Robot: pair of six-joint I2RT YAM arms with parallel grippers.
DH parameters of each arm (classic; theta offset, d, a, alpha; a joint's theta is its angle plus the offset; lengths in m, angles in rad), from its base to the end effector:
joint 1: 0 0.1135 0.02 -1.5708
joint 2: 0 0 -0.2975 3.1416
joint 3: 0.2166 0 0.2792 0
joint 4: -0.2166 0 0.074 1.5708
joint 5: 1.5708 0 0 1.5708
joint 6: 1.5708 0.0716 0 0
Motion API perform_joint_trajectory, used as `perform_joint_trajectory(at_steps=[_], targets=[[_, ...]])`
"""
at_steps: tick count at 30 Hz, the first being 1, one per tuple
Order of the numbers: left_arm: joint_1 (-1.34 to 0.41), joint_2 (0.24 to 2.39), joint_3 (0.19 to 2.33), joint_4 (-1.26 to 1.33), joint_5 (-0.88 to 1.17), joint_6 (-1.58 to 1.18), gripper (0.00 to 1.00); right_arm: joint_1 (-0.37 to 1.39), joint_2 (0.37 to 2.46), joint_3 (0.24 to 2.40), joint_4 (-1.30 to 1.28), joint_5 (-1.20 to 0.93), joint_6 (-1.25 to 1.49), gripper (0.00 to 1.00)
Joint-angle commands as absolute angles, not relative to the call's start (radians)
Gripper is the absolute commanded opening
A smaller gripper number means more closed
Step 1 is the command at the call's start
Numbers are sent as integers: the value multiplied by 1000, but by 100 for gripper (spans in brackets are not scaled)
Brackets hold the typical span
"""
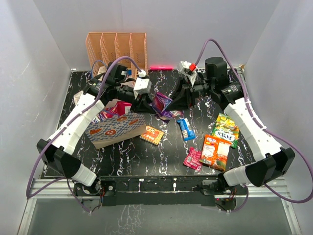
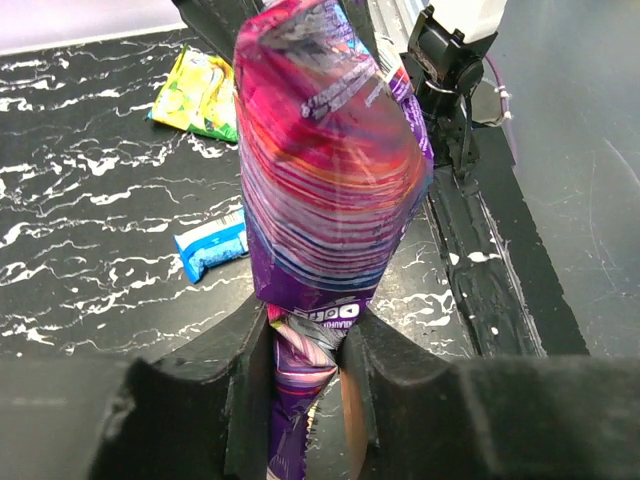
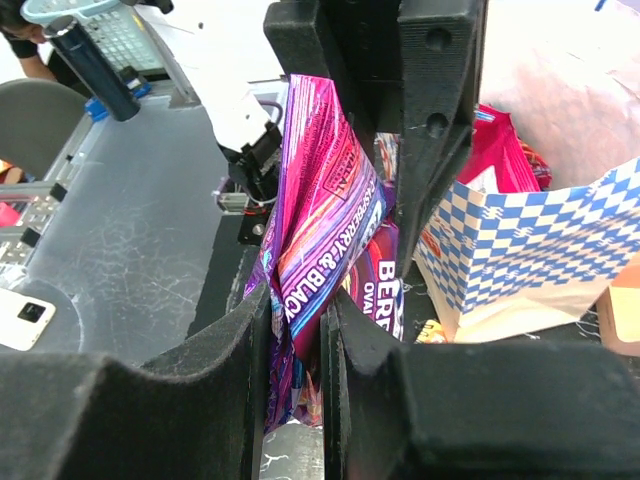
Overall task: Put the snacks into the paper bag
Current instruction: Place the snack in the paper bag.
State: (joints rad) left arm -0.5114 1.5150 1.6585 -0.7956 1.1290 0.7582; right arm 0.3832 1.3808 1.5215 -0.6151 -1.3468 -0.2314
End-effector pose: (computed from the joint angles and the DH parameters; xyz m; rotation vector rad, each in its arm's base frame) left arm 0.2717 -0.2267 0.4454 1.5965 1.1700 -1.0720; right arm 0.2571 0.1789 0.4622 -1.3151 1.3820 1.4438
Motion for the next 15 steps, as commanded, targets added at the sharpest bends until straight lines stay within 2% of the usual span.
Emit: perform_joint_trajectory(at_steps=[1,3,6,11,15], targets=[[-516,1478,1660,-796,1192,784,18,387,1348,1505,-543,-1256,-234,13],[-516,1471,1667,-807,1174,793,10,384,1341,1501,-548,-1225,-242,19],[-516,1465,1686,-810,1139,771,0,372,1328,1500,-558,-1196,-253,33],[-509,1452,1715,-780,1096,705,0,331,1299,1509,-576,-1174,-255,71],[-494,1440,1739,-728,1075,617,0,281,1267,1519,-595,-1175,-255,92]])
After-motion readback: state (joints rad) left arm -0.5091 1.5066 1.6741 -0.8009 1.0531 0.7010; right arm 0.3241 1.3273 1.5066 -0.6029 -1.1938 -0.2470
